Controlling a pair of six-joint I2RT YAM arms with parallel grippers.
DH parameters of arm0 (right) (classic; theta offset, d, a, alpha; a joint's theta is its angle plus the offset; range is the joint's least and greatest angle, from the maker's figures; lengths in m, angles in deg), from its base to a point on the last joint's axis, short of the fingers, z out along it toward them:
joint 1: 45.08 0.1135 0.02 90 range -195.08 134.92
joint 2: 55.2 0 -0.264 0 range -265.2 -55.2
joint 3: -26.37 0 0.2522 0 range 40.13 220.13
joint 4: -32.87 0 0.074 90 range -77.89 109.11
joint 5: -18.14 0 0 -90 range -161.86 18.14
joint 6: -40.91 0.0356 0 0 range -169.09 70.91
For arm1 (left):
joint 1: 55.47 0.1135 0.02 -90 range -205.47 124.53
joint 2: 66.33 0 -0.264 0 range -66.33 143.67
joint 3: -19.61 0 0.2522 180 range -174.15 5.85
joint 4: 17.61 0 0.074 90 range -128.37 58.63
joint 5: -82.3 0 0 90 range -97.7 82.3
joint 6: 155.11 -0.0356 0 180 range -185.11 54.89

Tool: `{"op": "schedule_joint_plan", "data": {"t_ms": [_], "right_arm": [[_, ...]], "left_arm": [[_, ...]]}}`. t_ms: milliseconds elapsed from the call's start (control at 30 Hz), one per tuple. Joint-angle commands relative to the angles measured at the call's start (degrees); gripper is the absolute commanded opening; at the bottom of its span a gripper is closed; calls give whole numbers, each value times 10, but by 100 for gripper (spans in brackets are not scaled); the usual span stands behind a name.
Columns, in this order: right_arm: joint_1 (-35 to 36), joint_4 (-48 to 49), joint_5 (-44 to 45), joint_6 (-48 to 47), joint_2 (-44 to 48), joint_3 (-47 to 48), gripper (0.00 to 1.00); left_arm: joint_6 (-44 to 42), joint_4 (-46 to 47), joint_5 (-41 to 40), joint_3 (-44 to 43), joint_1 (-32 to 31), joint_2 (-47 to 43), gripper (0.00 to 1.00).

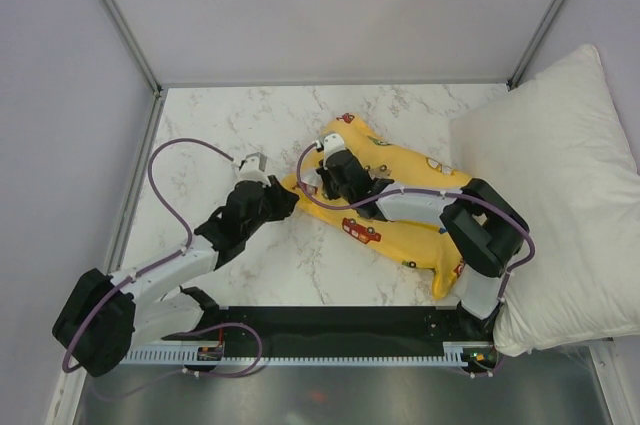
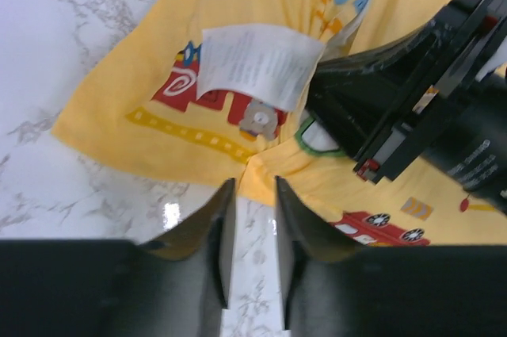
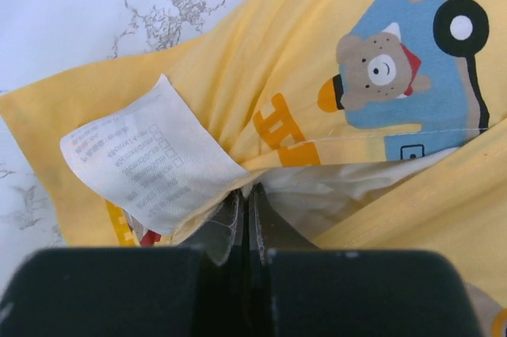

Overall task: Remove the pillowcase from the pillow
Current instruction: Expand the opening of the pillowcase

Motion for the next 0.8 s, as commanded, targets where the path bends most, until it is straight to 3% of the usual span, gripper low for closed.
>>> {"op": "schedule_joint_plan", "data": {"t_ms": [0,100,433,767], "right_arm": [[4,-120,-21,37,-8,-57,0],[8,-105,-38,56,9,-71,0],[22,-105,-40,79,22,-80,0],[25,-85,-43,86,54,-96,0]], "left_arm": [[9,90,32,-38,-10,52,37],[0,98,-4,-64,-37,102,47],[-9,94,-71,-120,-71,198,49],[-14,15,-142,-164,-81,277,52]]}}
